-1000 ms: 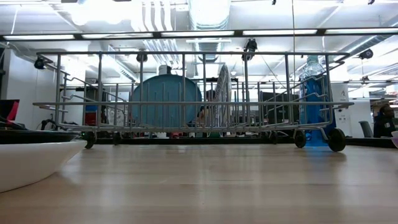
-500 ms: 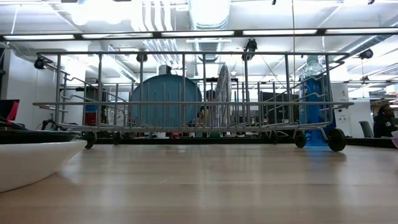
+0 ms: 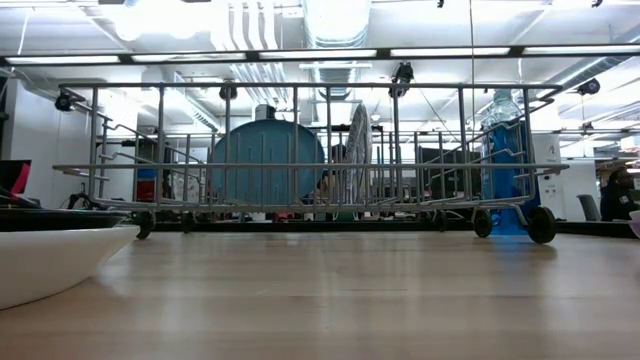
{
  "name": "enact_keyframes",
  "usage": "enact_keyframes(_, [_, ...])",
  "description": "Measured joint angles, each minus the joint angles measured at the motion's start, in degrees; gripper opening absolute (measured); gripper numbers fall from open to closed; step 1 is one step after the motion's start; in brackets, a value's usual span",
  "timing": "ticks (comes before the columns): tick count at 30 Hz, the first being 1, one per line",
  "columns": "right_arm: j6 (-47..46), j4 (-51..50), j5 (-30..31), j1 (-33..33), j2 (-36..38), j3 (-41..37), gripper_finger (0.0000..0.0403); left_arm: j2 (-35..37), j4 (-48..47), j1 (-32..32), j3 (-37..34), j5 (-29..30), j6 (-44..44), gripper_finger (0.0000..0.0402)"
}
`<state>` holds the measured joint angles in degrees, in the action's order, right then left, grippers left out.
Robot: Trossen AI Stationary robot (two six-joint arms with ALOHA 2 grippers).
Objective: Sort dishes
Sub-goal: Put the white-orange patterned plate in the dish rack
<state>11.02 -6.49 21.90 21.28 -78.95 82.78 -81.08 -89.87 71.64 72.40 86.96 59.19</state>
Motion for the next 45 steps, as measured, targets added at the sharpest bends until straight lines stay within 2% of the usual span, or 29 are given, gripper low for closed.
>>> enact_keyframes(3, [-4.6, -1.4, 22.6, -0.1, 2.9, 0.0, 0.0007, 2.4, 0.3, -1.6, -2.5, 3.0, 0.1, 0.0206])
enact_keyframes(6, [-7.4, -3.7, 40.4, -0.8, 4.9, 0.0, 0.0007, 4.5, 0.3, -3.6, -4.8, 3.1, -0.9, 0.0206])
enact_keyframes(11, [-11.3, -4.9, 59.1, -3.8, 6.9, 0.0, 0.0007, 7.4, 0.2, -7.4, -7.3, 3.1, -1.7, 0.0206])
enact_keyframes(14, [-13.1, -5.5, 65.5, -6.9, 6.7, 0.0, 0.0007, 8.7, 0.2, -10.5, -7.3, 3.1, -2.5, 0.0206])
enact_keyframes(17, [-16.6, -6.7, 65.8, -10.7, 6.5, 0.0, 0.0007, 9.4, 0.2, -13.5, -7.4, 3.1, -2.9, 0.0206])
enact_keyframes(20, [-21.0, -6.6, 62.3, -14.7, 6.5, 0.0, 0.0008, 9.9, 0.2, -16.0, -8.2, 3.1, -3.2, 0.0206])
enact_keyframes(25, [-21.5, -6.7, 60.4, -20.9, 6.1, 0.0, 0.0008, 10.6, 0.3, -18.7, -10.7, 3.1, -2.8, 0.0206])
enact_keyframes(28, [-22.3, -7.4, 54.9, -24.5, 6.0, 0.0, 0.0007, 10.7, 0.3, -19.6, -11.7, 3.1, -2.4, 0.0206])
enact_keyframes(32, [-27.3, -13.5, 49.2, -29.5, 5.1, 0.0, 0.0007, 10.8, 0.3, -19.9, -11.8, 3.1, -2.0, 0.0206])
enact_keyframes(38, [-40.7, -27.6, 41.0, -38.0, 2.6, 0.0, 0.0007, 10.8, 0.4, -20.0, -11.8, 3.1, -1.6, 0.0206])
enact_keyframes(41, [-45.2, -31.3, 39.4, -39.4, 0.1, 0.0, 0.0007, 10.8, 0.5, -20.0, -11.8, 3.1, -1.5, 0.0206])
enact_keyframes(45, [-46.3, -31.0, 38.8, -39.6, -3.7, 0.0, 0.0007, 10.8, 0.5, -20.0, -11.8, 3.1, -1.4, 0.0206])
